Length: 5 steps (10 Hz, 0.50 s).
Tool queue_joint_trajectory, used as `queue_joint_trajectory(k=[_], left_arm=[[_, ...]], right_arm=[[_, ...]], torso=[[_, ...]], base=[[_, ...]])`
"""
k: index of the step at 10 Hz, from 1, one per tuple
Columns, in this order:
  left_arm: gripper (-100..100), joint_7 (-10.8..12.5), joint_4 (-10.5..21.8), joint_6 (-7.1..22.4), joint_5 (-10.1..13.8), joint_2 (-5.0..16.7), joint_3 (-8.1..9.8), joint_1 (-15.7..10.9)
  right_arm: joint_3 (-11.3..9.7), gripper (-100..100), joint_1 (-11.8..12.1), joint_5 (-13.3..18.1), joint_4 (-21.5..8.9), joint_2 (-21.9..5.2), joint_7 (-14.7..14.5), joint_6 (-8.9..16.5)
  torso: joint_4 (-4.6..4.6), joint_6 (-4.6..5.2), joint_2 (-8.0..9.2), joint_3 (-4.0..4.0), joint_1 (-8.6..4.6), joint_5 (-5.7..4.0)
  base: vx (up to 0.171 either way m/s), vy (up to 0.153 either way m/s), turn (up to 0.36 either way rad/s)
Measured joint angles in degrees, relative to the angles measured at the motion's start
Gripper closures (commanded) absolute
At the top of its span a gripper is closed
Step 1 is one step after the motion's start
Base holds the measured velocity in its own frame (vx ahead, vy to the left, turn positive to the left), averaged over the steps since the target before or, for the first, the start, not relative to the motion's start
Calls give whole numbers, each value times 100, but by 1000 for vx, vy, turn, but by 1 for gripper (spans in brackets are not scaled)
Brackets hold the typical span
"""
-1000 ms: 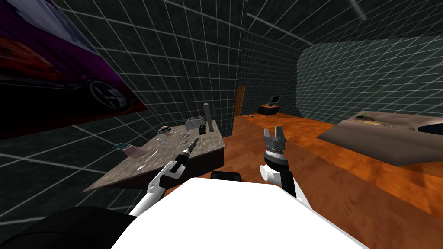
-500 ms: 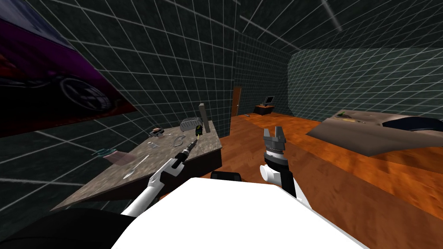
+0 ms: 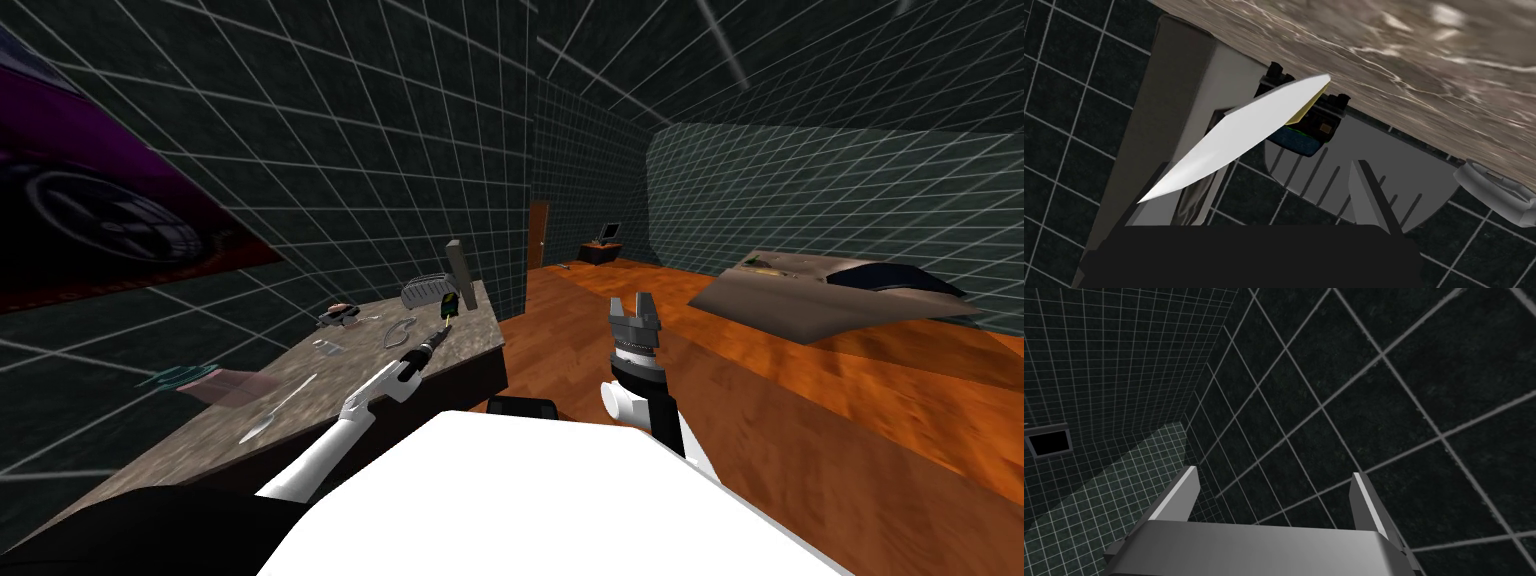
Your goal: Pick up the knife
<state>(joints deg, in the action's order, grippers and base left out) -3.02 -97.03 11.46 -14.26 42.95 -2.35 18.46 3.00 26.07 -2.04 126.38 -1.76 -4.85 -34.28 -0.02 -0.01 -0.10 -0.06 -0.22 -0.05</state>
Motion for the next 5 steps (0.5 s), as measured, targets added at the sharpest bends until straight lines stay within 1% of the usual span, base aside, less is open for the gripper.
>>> queue_joint_trajectory(k=[2, 3, 4, 5], left_arm=[[-100, -82, 238, 209, -32, 152, -87, -163], [-100, -111, 301, 300, -40, 224, -109, -193], [-100, -135, 292, 403, -50, 283, -120, -180], [-100, -155, 338, 526, -27, 376, -164, -245]], right_arm=[[0, 0, 0, 0, 0, 0, 0, 0], [0, 0, 0, 0, 0, 0, 0, 0], [0, 0, 0, 0, 0, 0, 0, 0], [0, 0, 0, 0, 0, 0, 0, 0]], torso=[[0, -1, 2, 1, 2, 0], [1, -1, 4, 2, 5, 1], [1, -2, 5, 3, 8, 2], [1, -1, 5, 3, 9, 2]], base=[[15, -43, -73], [14, -29, -59], [14, -28, -58], [6, -12, -12]])
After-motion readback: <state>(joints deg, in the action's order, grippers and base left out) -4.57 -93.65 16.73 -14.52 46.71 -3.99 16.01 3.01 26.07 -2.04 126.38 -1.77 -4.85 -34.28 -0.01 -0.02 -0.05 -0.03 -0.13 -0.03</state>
